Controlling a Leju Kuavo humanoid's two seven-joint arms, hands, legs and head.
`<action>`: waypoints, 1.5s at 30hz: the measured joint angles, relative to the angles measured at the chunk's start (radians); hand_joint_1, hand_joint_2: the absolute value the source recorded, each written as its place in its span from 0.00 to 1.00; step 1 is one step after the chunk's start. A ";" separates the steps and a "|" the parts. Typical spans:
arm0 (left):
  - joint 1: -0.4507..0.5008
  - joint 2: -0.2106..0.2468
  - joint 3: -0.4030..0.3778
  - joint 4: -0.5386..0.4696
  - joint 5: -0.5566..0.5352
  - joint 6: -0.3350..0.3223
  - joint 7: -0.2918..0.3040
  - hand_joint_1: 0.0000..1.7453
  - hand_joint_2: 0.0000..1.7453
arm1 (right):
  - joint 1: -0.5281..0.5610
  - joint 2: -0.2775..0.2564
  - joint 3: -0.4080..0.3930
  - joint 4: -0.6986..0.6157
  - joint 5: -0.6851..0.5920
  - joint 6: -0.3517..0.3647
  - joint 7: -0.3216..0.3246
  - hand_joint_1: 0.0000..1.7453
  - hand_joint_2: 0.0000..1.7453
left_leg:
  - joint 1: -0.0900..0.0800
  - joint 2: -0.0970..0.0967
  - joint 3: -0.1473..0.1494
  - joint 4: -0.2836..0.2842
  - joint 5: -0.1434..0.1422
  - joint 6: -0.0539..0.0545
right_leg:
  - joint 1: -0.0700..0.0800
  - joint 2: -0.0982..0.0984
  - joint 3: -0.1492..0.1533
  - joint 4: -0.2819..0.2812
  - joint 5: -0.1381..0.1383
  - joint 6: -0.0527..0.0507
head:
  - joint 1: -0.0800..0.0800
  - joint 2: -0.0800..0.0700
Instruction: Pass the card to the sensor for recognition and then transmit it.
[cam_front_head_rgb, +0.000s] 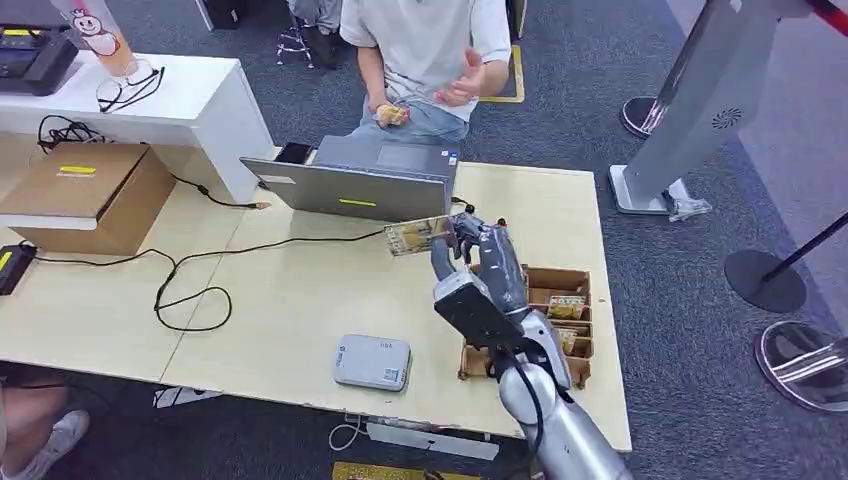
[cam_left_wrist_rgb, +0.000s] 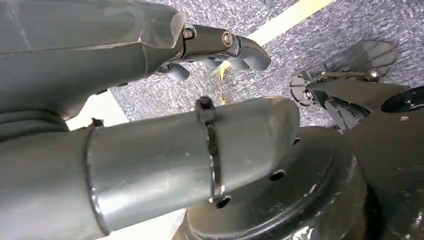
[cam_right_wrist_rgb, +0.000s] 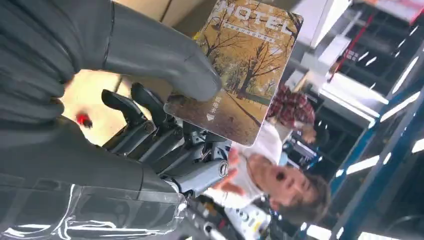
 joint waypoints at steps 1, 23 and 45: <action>0.000 -0.001 0.000 0.000 0.000 0.000 0.000 0.00 0.00 | -0.008 0.002 0.000 0.010 0.014 -0.014 0.007 1.00 1.00 | 0.000 0.000 0.000 0.000 0.000 0.000 | 0.000 0.000 0.000 0.000 0.000 0.000 | 0.000 0.000; 0.000 -0.006 -0.005 -0.002 0.004 -0.001 0.002 0.00 0.00 | -0.126 0.037 0.000 0.192 0.404 -0.202 0.215 1.00 1.00 | 0.000 0.000 0.000 0.000 0.000 0.000 | 0.000 0.000 0.000 0.000 0.000 0.000 | 0.000 0.000; -0.007 -0.006 -0.029 -0.004 -0.004 -0.009 0.014 0.00 0.00 | -0.178 0.069 -0.034 0.272 0.567 -0.213 0.277 1.00 1.00 | 0.000 0.000 0.000 0.000 0.000 0.000 | 0.000 0.000 0.000 0.000 0.000 0.000 | 0.000 0.000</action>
